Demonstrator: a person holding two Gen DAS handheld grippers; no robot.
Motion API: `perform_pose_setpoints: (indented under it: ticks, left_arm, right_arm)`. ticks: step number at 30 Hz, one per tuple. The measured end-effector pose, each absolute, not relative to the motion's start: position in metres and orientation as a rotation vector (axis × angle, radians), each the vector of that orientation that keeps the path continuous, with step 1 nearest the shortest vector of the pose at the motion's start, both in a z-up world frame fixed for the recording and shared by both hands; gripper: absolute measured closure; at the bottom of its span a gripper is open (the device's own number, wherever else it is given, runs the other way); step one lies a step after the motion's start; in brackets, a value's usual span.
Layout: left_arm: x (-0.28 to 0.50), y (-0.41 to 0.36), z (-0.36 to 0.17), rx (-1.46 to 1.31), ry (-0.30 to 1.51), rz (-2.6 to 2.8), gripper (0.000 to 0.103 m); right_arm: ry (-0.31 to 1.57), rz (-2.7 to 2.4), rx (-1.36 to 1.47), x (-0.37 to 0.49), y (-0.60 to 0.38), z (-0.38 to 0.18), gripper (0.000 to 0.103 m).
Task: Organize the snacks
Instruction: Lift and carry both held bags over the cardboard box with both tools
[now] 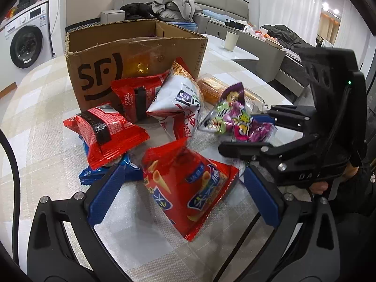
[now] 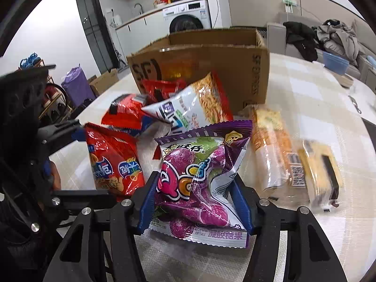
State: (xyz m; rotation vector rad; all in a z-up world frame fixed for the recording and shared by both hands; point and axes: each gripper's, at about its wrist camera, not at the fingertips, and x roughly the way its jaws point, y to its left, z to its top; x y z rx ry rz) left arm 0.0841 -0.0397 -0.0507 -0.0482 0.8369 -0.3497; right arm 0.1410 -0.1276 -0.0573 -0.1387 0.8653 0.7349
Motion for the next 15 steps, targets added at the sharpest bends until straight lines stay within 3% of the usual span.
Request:
perform_pose_setpoints:
  ticks: [10, 15]
  left_arm:
    - [0.086, -0.048, -0.055, -0.052, 0.856, -0.401, 0.002]
    - [0.091, -0.052, -0.060, -0.051, 0.881, -0.393, 0.009]
  right_arm:
    - [0.754, 0.756, -0.059, 0.133, -0.144, -0.035, 0.044]
    - [0.748, 0.768, -0.052, 0.131, -0.142, -0.037, 0.044]
